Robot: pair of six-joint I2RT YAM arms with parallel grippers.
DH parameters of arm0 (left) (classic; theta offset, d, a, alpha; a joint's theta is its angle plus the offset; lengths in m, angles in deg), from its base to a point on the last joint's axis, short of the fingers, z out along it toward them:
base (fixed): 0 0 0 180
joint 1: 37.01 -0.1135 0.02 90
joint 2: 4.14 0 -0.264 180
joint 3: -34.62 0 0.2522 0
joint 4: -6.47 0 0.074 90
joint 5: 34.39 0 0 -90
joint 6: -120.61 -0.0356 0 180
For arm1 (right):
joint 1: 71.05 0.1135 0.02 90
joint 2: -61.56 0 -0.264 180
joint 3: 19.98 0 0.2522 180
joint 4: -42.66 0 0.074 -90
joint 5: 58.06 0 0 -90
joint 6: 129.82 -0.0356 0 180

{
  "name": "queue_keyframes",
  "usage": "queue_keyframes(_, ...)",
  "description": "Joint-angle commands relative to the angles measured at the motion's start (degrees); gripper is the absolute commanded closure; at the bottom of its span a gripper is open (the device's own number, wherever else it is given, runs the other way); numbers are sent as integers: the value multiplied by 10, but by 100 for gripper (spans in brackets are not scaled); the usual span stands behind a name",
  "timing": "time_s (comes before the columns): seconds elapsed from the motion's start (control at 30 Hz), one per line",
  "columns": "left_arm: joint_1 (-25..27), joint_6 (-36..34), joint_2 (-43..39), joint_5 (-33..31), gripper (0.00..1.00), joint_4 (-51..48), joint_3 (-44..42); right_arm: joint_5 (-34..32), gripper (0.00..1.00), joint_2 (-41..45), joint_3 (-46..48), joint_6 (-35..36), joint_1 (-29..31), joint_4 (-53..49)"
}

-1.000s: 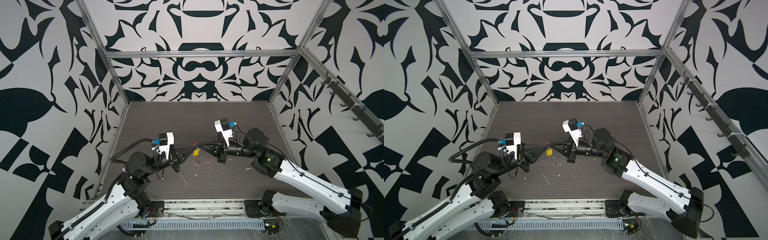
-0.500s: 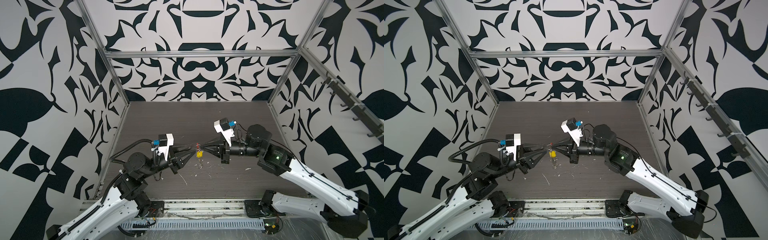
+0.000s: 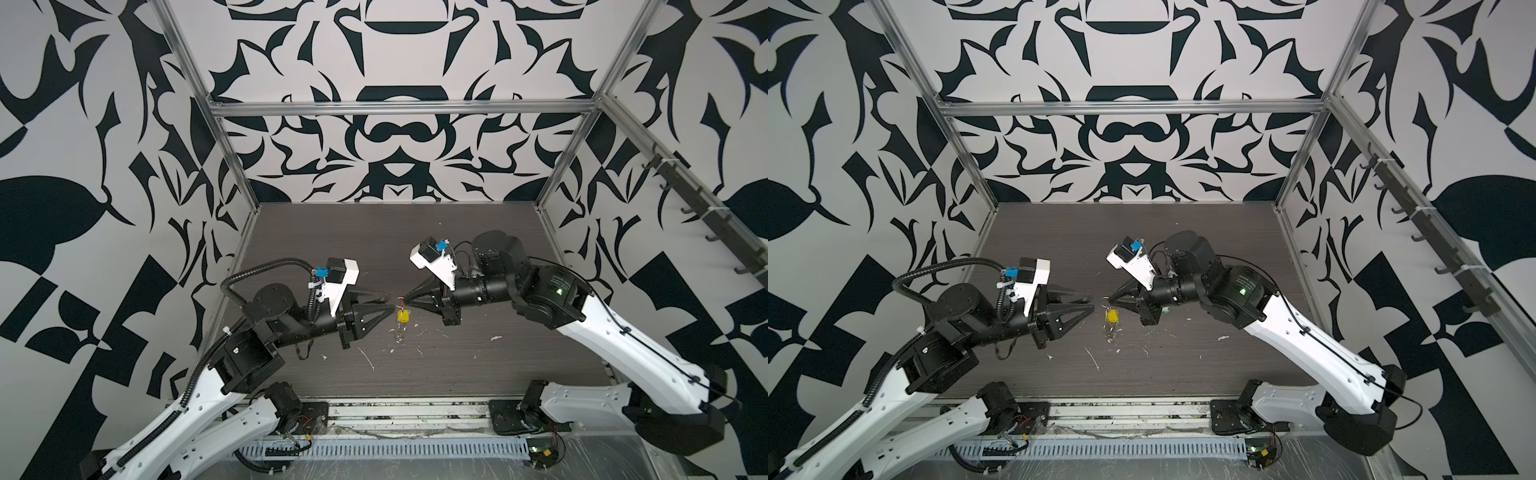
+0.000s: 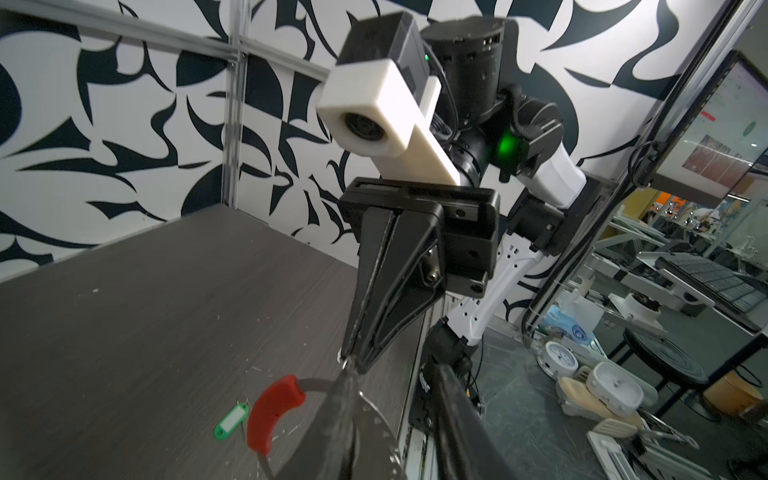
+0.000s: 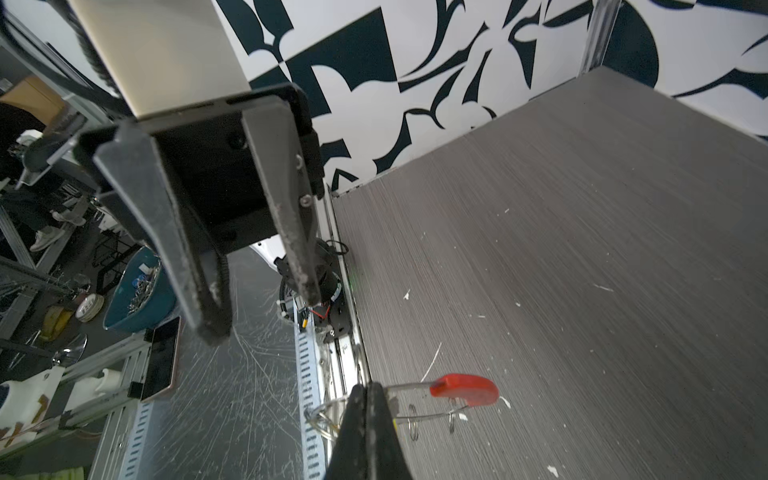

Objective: Remove the keys from the keyring

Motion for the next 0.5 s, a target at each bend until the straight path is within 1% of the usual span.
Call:
queue_keyframes(0.0, -1, -11, 23, 33, 67, -60, 27, 1, 100, -2, -43, 29, 4, -39)
queue_keyframes(0.07, -1, -11, 40, 43, 68, -74, 35, 0, 100, -6, -50, 32, 5, -49)
queue_keyframes(0.2, -1, -13, 59, 35, 68, -94, 45, 0, 100, -10, -58, 35, 9, -58)
queue_keyframes(0.37, -1, -21, 62, 36, 74, -98, 50, -2, 100, -19, -72, 45, 14, -75)
queue_keyframes(0.47, -1, -26, 68, 32, 74, -112, 58, -4, 100, -22, -76, 49, 16, -83)
